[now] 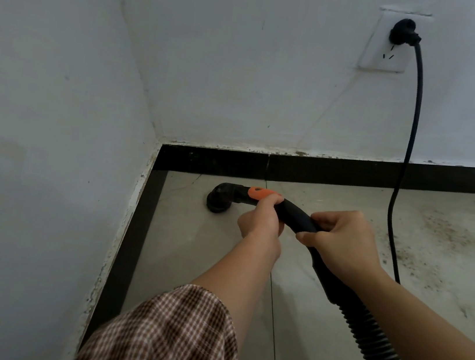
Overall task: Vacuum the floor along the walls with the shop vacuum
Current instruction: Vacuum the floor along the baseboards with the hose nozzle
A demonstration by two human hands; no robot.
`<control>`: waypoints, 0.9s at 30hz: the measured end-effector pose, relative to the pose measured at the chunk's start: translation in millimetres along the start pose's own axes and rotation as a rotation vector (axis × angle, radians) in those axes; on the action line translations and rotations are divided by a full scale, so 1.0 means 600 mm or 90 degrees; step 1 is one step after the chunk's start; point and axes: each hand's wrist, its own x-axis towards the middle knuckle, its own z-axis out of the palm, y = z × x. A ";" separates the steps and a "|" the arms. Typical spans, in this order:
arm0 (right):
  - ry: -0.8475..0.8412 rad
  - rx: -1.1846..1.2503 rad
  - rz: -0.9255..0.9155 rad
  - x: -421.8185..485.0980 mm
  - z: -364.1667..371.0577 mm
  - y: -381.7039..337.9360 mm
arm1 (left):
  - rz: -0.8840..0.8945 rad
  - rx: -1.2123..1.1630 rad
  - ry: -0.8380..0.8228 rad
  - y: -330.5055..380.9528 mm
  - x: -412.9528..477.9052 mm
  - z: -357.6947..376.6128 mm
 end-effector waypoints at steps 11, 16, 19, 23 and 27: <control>0.029 -0.014 0.013 -0.011 -0.038 0.026 | -0.019 0.046 -0.018 -0.027 -0.022 0.026; 0.033 -0.018 0.019 -0.017 -0.054 0.036 | -0.020 0.055 -0.001 -0.038 -0.033 0.037; 0.017 -0.017 0.023 -0.021 -0.061 0.037 | -0.021 0.062 0.017 -0.042 -0.040 0.042; -0.001 -0.012 0.019 -0.024 -0.066 0.035 | -0.025 0.074 0.026 -0.043 -0.042 0.039; -0.023 -0.004 0.014 -0.026 -0.060 0.028 | -0.008 0.073 0.045 -0.037 -0.041 0.030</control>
